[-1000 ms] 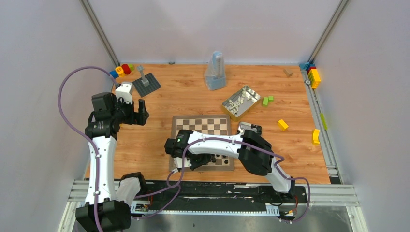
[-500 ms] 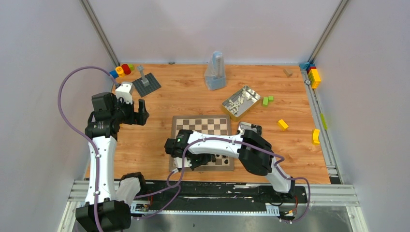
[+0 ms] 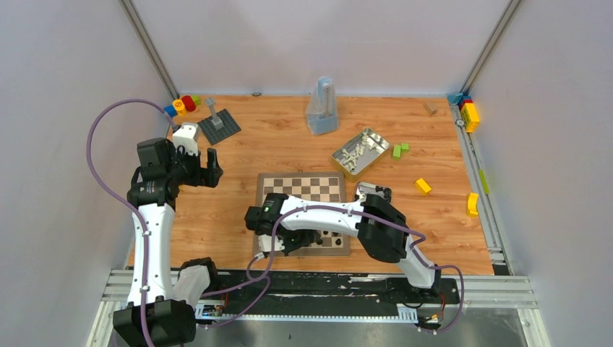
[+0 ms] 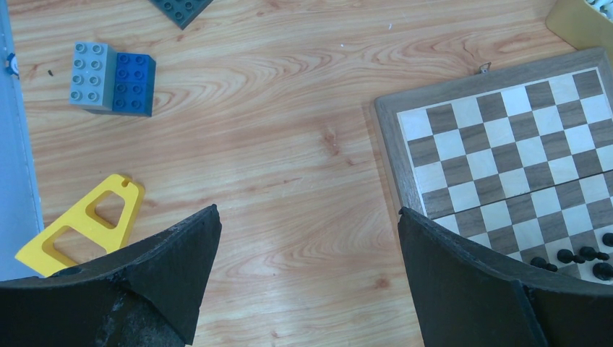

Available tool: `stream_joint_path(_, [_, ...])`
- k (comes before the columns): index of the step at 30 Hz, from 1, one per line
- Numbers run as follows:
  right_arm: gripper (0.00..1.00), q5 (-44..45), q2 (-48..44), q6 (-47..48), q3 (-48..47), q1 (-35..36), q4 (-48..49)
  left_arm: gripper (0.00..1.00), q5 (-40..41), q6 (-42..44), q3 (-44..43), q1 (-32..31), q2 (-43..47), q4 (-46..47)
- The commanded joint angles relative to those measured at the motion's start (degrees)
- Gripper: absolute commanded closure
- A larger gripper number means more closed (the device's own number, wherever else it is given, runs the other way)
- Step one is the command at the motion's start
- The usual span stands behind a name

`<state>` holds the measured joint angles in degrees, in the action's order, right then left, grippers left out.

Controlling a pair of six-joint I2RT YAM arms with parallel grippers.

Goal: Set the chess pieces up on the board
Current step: Place the chess piece on the chessboard.

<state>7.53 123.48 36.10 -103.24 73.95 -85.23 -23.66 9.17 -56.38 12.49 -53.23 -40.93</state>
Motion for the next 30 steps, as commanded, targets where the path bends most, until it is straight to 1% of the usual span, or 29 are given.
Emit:
stream_joint_path(1, [0.95, -0.85, 0.09, -0.5, -2.34, 0.58, -0.55, 0.0, -0.84, 0.59, 0.03, 0.52, 0.85, 1.2])
stream_joint_path(21, [0.96, -1.72, 0.4, -0.41, -3.36, 0.62, -0.53, 0.0, -0.99, 0.65, 0.12, 0.52, 0.64, 1.38])
stream_joint_path(30, [0.93, -1.88, 0.37, -0.44, -3.04, 0.64, 0.1, 0.0, -0.98, 0.68, 0.13, 0.52, 0.77, 1.29])
